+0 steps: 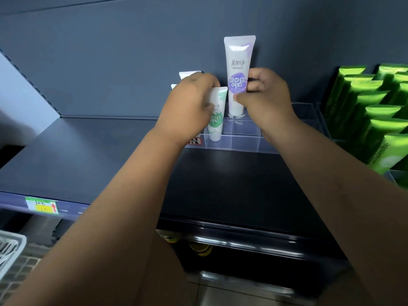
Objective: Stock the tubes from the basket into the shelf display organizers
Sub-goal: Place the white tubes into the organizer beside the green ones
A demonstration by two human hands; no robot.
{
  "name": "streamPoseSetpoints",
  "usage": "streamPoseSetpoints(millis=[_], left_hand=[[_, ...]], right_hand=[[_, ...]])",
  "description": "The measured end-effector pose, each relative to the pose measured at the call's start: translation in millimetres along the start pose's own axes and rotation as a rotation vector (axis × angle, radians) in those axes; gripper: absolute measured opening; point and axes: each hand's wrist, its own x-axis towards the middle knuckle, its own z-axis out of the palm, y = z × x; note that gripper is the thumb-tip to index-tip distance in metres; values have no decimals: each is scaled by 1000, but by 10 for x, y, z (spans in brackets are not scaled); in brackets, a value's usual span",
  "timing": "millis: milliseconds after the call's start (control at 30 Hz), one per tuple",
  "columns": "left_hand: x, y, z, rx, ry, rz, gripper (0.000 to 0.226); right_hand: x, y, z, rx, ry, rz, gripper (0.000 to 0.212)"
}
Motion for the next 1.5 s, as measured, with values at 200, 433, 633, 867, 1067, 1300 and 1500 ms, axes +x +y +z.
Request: streamPoseSetpoints(millis=[200, 433, 633, 867, 1067, 1300, 1500], left_hand=[[-17, 21, -11, 124, 56, 50, 37], [-15, 22, -28, 207, 116, 117, 34], [-12, 22, -19, 229, 137, 90, 36], [-16, 68, -17, 256, 128, 34, 36], [-27, 59, 0, 249, 120, 8, 35], [-68, 71, 7, 234, 119, -5, 31], [-77, 76, 18, 244, 129, -5, 30]], right_hand=[[133, 14, 118, 71, -11, -13, 33], [283, 247, 186, -40, -85, -19, 33], [363, 396, 341, -175, -77, -49, 25], [420, 476, 450, -450, -70, -156, 16], [456, 544, 490, -530, -47, -186, 12], [479, 558, 477, -556, -38, -197, 8], [487, 559, 460, -522, -29, -160, 12]])
